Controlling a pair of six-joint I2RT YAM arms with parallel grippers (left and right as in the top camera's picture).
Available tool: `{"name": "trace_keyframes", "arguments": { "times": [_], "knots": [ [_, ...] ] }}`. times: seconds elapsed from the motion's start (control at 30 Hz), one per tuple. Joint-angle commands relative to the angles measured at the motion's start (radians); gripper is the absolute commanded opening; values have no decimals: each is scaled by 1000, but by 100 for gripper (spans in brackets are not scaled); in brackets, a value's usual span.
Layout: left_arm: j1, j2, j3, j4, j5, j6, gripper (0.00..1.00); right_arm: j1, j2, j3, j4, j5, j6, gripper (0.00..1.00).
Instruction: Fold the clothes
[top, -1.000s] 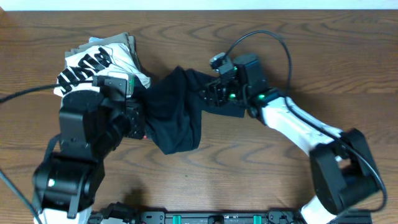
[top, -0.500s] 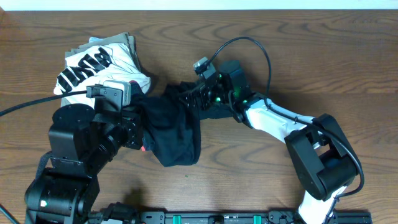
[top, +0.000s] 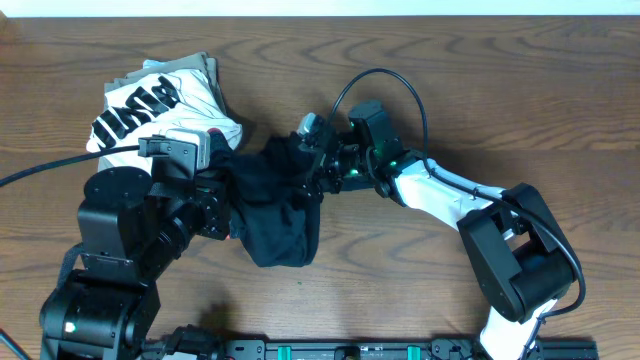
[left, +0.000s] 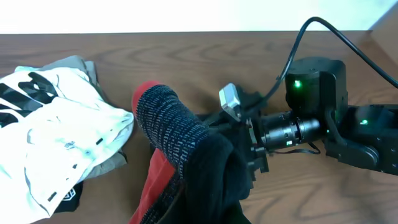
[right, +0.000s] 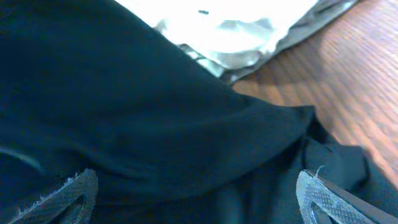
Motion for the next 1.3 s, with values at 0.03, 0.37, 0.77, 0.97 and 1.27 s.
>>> {"name": "trace_keyframes", "arguments": {
  "times": [0.03,0.37,0.77,0.97,1.27],
  "knots": [
    [-2,-6,7,7,-21,-2,6,10,8,6,-103,-11,-267,98],
    [-2,20,7,7,-27,-2,6,34,8,6,-179,12,-462,94],
    [-2,26,7,4,-27,-2,6,121,8,6,-59,300,-454,37],
    [-2,27,7,6,-85,-2,6,73,-27,6,-44,764,-232,1],
    [-2,171,7,190,-256,44,6,-220,-419,29,-96,1168,-139,2]
  ]
}}
